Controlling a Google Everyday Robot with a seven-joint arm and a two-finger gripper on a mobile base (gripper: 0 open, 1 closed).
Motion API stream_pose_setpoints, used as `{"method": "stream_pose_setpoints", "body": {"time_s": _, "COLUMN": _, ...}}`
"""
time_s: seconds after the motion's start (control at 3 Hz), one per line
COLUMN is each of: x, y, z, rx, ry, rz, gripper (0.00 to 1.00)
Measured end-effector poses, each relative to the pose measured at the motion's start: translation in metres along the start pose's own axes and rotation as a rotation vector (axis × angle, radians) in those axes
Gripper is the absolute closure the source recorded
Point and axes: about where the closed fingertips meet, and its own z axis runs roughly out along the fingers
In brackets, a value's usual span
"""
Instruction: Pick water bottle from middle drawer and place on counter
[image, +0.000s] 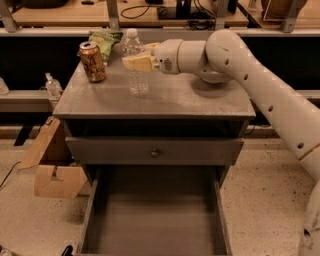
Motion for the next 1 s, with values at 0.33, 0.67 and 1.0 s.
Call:
{"method": "stream_pose_setpoints", "body": {"time_s": 0.33, "x": -0.0001, "y": 0.0020, "z": 0.0027, "rx": -0.005, "ry": 0.000, "rz": 0.000, "gripper": 0.22}}
{"method": "stream_pose_setpoints", "body": {"time_s": 0.67, "x": -0.0002, "y": 0.0036, "z": 0.0049, "rx": -0.009, "ry": 0.000, "rz": 0.000, "gripper": 0.01}}
{"method": "stream_pose_setpoints", "body": {"time_s": 1.0, "x": -0.0003, "y": 0.0041, "z": 0.0055, "rx": -0.010, "ry": 0.000, "rz": 0.000, "gripper": 0.00}}
